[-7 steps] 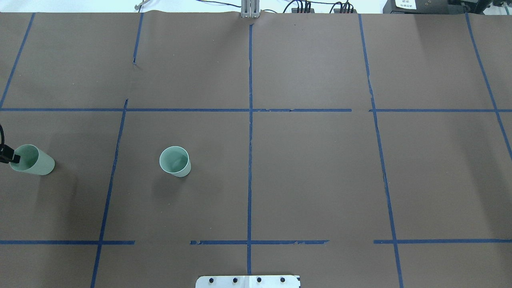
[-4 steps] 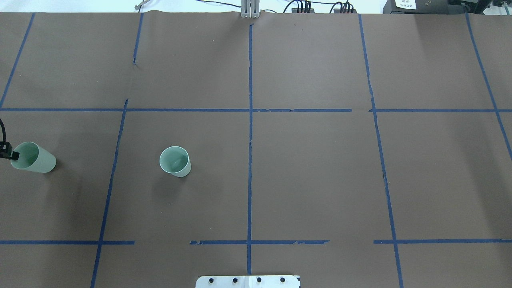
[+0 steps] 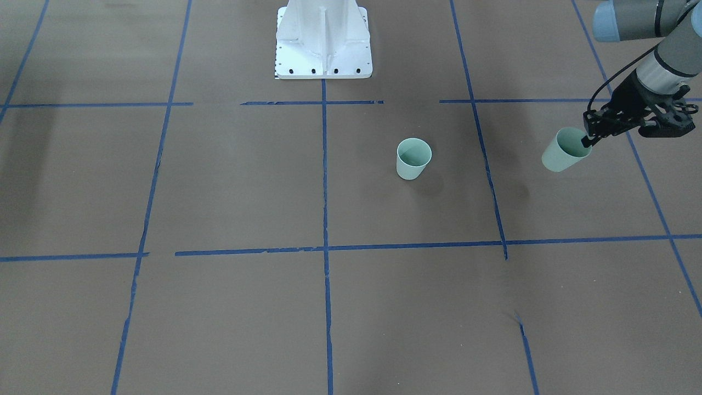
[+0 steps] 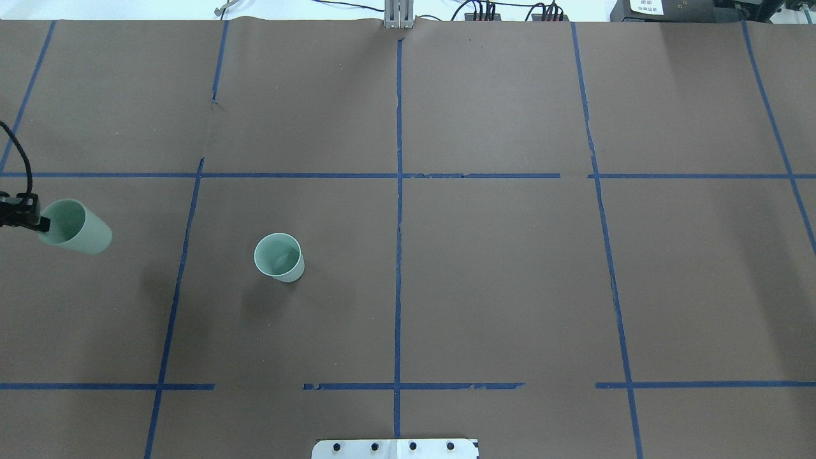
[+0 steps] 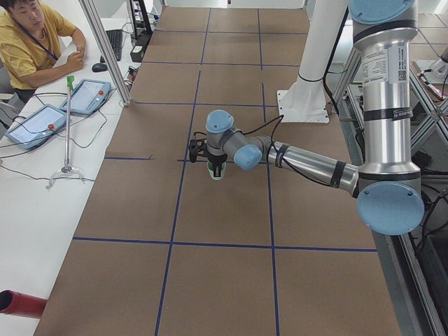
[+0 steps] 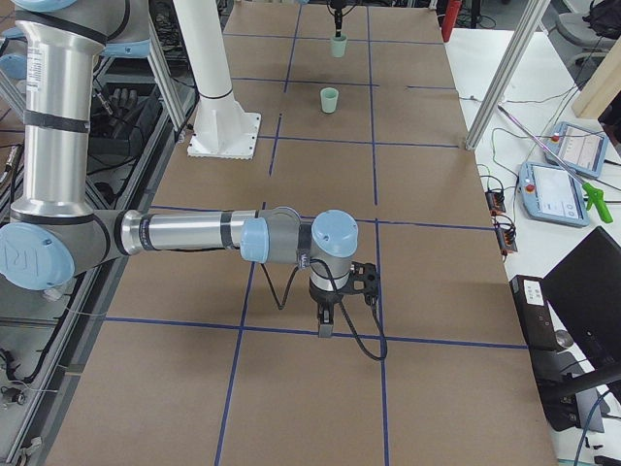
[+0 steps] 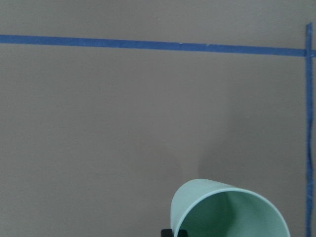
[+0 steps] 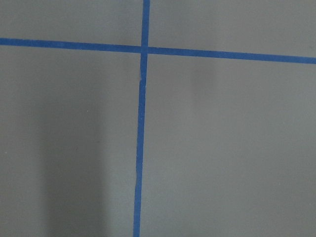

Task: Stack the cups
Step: 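Lift the cup and carry it over the other green cup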

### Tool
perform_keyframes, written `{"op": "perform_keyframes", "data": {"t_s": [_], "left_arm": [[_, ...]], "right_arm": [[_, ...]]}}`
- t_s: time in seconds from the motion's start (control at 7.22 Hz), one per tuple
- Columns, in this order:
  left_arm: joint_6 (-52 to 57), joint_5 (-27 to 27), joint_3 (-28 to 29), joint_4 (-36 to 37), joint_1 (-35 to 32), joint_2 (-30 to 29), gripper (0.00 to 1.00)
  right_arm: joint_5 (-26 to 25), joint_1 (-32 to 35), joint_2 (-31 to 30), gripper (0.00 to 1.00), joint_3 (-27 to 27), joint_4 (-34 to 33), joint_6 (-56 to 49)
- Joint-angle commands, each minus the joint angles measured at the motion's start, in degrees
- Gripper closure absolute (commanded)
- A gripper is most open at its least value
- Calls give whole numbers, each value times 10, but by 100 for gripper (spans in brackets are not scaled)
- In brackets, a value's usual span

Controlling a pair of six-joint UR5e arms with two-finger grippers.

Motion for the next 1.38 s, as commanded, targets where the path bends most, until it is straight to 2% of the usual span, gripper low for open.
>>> {"op": "perform_keyframes", "data": {"t_s": [0.0, 0.28, 0.42, 0.69, 0.97, 1.25], "left_arm": [[-120, 0, -15, 56, 24, -108, 100], [-227, 8, -15, 123, 90, -210, 100], [-257, 14, -17, 153, 119, -242, 100], [-305, 71, -32, 166, 169, -257, 100], [-317, 118, -52, 252, 192, -270, 100], [-317, 127, -54, 267, 206, -277, 100]], "right_arm": [[0, 1, 0, 0, 0, 0, 0], [0, 0, 0, 0, 0, 0, 0], [0, 0, 0, 0, 0, 0, 0], [0, 0, 0, 0, 0, 0, 0], [0, 1, 0, 0, 0, 0, 0], [0, 0, 0, 0, 0, 0, 0]]}}
